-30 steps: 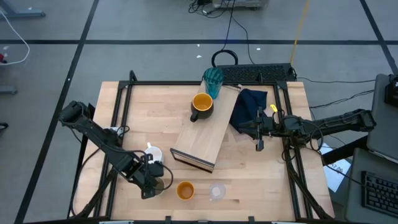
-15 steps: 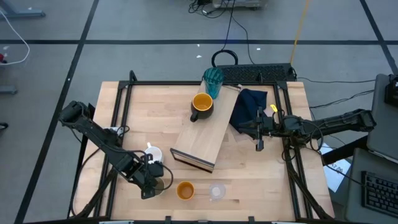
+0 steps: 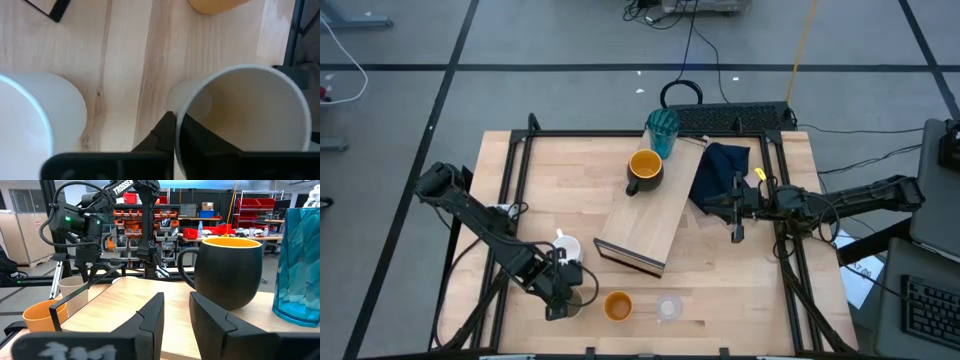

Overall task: Stack small to large cups/mugs on shelf
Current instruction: Put the gray cup on the shelf

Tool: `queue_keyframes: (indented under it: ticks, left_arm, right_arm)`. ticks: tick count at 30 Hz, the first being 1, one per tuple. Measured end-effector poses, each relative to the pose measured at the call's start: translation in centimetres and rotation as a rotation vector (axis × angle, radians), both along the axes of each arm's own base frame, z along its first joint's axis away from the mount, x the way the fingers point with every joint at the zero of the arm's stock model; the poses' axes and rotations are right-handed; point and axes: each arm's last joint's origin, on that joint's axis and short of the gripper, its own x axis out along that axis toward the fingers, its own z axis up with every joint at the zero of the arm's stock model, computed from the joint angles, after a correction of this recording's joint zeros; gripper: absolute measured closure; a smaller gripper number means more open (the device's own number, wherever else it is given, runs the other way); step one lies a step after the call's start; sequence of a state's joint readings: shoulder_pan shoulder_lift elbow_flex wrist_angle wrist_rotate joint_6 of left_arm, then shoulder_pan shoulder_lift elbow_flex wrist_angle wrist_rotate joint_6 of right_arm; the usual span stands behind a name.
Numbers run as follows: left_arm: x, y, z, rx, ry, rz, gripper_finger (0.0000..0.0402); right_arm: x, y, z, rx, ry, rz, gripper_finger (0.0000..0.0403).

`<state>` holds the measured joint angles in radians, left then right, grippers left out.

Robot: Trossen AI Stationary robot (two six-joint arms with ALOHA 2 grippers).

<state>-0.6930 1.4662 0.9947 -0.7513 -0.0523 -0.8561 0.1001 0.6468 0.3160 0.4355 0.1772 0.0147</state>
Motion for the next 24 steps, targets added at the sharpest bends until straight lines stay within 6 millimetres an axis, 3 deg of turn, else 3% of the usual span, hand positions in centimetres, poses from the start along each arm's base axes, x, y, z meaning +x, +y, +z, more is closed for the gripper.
queue_keyframes:
  ticks: [24]
  left_arm:
    - [-0.07, 0.24, -0.04, 0.004, 0.03, -0.056, 0.0397]
  right_arm:
    - [-0.01, 0.0, 0.0, -0.003, 0.0, 0.0, 0.0319]
